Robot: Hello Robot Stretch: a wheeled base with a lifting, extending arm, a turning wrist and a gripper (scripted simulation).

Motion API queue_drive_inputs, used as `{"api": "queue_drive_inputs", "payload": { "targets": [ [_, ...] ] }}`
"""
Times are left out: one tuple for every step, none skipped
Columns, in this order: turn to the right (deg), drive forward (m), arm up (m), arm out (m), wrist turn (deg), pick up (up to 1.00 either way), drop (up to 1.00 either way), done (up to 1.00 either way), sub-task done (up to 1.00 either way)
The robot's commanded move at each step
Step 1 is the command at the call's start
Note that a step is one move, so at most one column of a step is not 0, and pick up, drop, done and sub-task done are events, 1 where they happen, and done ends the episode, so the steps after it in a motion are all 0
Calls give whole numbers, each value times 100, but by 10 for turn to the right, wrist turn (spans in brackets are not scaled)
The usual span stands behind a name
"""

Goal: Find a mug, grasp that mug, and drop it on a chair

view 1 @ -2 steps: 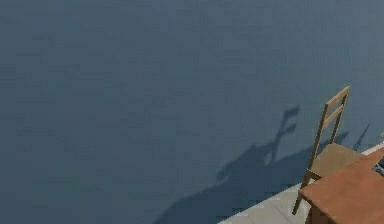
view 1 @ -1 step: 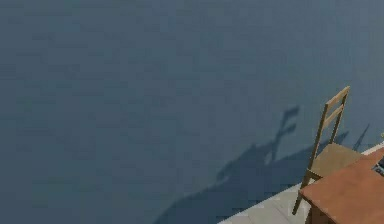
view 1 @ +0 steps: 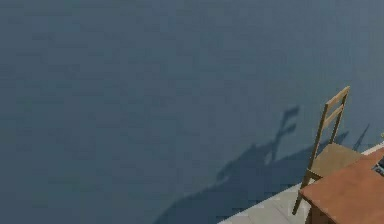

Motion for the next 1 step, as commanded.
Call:
{"api": "queue_drive_inputs", "payload": {
  "targets": [
    [0,0,0,0,0,0,0,100,0]
  ]
}}
